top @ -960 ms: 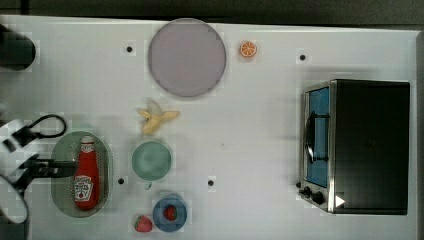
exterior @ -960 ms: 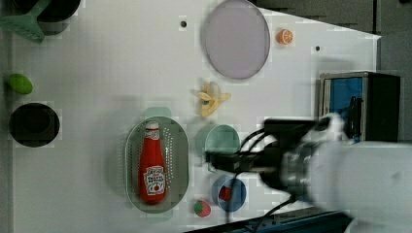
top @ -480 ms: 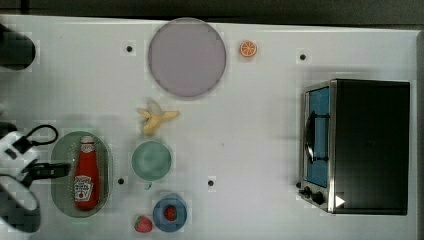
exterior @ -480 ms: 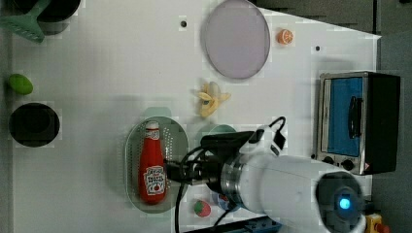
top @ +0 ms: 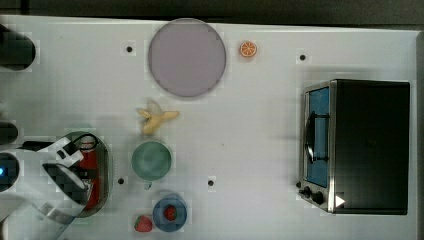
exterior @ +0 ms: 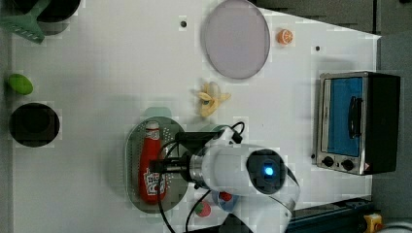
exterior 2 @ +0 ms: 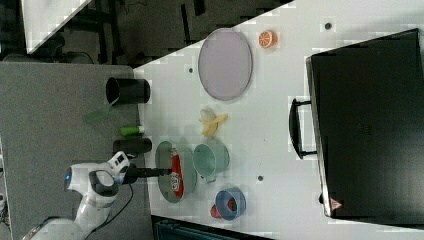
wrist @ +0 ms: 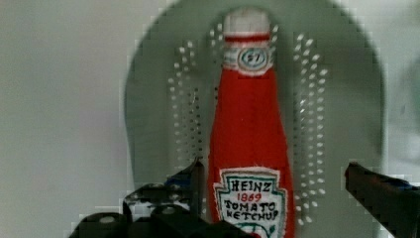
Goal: Pick ketchup from strainer and place it on the table
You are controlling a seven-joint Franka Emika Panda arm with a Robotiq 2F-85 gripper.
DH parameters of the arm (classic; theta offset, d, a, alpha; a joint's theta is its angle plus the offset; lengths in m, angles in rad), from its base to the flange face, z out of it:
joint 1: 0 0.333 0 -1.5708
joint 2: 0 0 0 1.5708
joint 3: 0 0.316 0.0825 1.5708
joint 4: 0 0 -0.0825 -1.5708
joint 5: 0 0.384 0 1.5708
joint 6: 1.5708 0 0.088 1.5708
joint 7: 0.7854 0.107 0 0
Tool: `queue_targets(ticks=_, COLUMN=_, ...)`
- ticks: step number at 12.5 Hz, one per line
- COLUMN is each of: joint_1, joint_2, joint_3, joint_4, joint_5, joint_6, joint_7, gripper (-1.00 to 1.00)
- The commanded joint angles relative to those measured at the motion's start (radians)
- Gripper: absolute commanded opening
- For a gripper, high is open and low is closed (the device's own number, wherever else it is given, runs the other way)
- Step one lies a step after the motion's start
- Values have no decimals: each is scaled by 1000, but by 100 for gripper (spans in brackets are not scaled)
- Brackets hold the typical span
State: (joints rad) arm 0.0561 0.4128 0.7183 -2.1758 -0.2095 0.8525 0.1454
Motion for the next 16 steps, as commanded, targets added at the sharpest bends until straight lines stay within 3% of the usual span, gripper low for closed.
queue_targets(ticks=1, joint_1=15, joint_2=37, joint_3=-11, joint_4=0, joint_5=-93, joint_6=75, joint_7=120, gripper=100)
queue_targets(ticks=5, joint_1=29, joint_2=125, joint_3=-39, joint_4=8, joint_5=-202, joint_6=126, joint_7=217, gripper=100)
queue_targets(ticks=8, joint_1=51, joint_2=174, joint_3=-66, joint_4=29, joint_5=-225, joint_6=139, joint_7=220, gripper=100)
queue_targets(ticks=9, joint_1=59, joint_2=184, joint_3=-78, joint_4=34, joint_5=-229, joint_6=139, joint_7=220, gripper=91)
queue_targets(ticks=12, joint_1=72, joint_2=188, joint_3=-86, joint_4=39, joint_5=-230, joint_6=153, joint_7=220, gripper=21)
queue_targets(ticks=16, joint_1=31, joint_2=93, joint_3=-24, joint_4=35, joint_5=-164, joint_6=33, joint_7=217, gripper=21)
